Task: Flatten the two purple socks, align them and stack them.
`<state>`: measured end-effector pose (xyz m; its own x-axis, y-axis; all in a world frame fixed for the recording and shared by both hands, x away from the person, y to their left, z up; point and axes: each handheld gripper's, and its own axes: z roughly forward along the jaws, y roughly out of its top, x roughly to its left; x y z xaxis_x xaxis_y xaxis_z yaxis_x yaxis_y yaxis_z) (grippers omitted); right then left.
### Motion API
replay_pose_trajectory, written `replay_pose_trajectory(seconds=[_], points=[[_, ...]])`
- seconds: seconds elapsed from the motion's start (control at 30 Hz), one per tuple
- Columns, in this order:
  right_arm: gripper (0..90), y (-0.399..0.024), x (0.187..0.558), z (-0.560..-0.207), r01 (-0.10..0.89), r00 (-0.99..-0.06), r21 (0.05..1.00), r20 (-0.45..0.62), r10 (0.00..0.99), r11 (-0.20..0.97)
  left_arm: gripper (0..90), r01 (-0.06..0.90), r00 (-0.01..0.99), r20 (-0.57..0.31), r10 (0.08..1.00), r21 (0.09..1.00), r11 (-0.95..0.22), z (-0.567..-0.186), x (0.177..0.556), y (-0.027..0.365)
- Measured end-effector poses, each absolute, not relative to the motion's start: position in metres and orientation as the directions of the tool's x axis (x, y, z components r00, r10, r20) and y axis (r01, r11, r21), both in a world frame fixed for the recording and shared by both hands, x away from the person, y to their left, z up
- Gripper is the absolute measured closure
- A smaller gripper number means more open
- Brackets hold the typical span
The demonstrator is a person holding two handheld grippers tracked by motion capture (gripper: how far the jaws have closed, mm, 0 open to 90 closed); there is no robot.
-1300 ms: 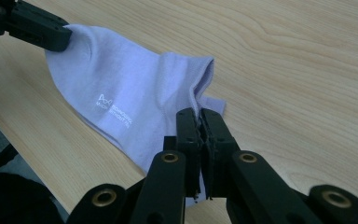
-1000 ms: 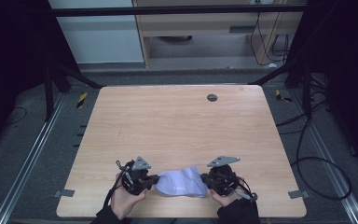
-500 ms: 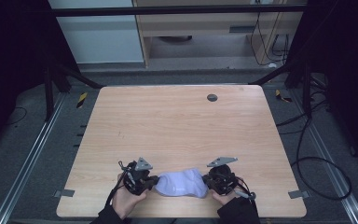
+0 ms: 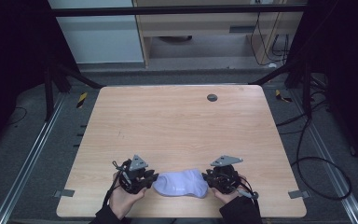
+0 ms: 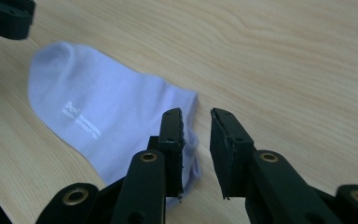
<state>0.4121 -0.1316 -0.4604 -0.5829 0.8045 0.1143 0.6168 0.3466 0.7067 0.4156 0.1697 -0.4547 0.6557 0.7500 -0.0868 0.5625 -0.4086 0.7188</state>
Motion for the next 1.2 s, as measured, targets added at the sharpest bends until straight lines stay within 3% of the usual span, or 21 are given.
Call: replay_pose_trajectory(seconds=[0.2,0.37,0.77,1.0,1.2], points=[[83.7,-0.124,0.414,-0.465,0.567,-0.621,0.758,0.138,0.771,0.321,77.2,0.509,0.678,-0.062,0.732,0.758,-0.408,-0.460,0.417,0.154],[88.8,-0.114,0.418,-0.475,0.561,-0.650,0.749,0.134,0.748,0.353,81.4,0.497,0.703,-0.048,0.709,0.746,-0.443,-0.474,0.417,0.140],[90.0,-0.110,0.420,-0.495,0.601,-0.657,0.682,0.124,0.744,0.417,81.2,0.506,0.724,-0.010,0.690,0.688,-0.521,-0.488,0.414,0.135],[84.0,-0.114,0.419,-0.488,0.575,-0.666,0.717,0.131,0.734,0.394,76.2,0.488,0.730,-0.023,0.683,0.718,-0.496,-0.480,0.414,0.141],[67.3,-0.137,0.424,-0.477,0.544,-0.618,0.784,0.133,0.775,0.300,70.3,0.469,0.700,-0.031,0.714,0.774,-0.426,-0.466,0.418,0.162]])
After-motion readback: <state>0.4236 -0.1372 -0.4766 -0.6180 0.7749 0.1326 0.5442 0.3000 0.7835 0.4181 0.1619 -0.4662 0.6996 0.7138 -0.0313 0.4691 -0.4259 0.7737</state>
